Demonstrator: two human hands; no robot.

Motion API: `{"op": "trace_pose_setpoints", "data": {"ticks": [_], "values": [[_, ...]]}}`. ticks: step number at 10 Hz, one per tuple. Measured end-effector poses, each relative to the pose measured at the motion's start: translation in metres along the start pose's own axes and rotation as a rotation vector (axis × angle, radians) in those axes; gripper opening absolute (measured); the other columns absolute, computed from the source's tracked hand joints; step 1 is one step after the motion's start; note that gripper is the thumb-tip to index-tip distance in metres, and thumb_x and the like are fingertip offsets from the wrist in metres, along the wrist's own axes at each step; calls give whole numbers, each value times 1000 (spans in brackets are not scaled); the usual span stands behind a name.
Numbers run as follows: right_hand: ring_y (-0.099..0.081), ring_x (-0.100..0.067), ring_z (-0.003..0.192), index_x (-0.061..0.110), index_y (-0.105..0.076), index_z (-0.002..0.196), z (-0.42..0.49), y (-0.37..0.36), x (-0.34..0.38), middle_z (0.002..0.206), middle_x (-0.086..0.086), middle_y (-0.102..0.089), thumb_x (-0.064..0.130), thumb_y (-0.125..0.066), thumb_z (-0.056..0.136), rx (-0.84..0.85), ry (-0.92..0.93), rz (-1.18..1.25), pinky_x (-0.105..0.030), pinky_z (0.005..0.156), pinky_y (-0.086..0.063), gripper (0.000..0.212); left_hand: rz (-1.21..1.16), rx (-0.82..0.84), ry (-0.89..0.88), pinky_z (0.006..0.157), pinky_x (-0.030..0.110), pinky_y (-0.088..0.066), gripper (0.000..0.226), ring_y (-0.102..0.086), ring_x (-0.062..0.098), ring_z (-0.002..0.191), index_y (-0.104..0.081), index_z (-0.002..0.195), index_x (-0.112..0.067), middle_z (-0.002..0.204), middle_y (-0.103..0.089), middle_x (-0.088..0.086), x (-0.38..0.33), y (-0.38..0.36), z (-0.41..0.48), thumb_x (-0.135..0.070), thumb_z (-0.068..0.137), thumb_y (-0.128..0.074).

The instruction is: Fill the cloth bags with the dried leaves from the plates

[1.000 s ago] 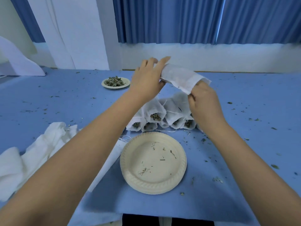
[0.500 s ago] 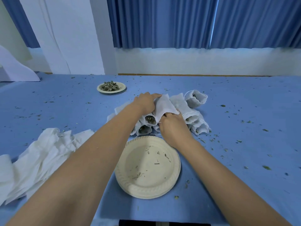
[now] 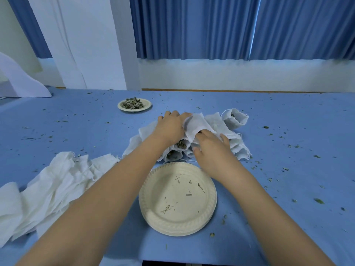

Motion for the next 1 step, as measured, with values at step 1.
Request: {"op": "trace_pose_setpoints", "data": {"ticks": [1], "values": [[-58, -21, 99, 17, -63, 118, -11, 28, -7, 113, -1, -65, 12, -44, 96, -27, -93, 175, -32, 90, -45, 29, -262, -313, -88, 98, 30, -32, 50, -45, 23, 118, -49, 137, -23, 128, -53, 1, -1, 21, -47, -3, 91, -43]]}}
Point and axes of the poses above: each hand's wrist, its own z-axis towards the middle knuckle, its own y-axis out of the back of the hand, x = y × z, the point moved 5 cm from there along z, towards the middle knuckle
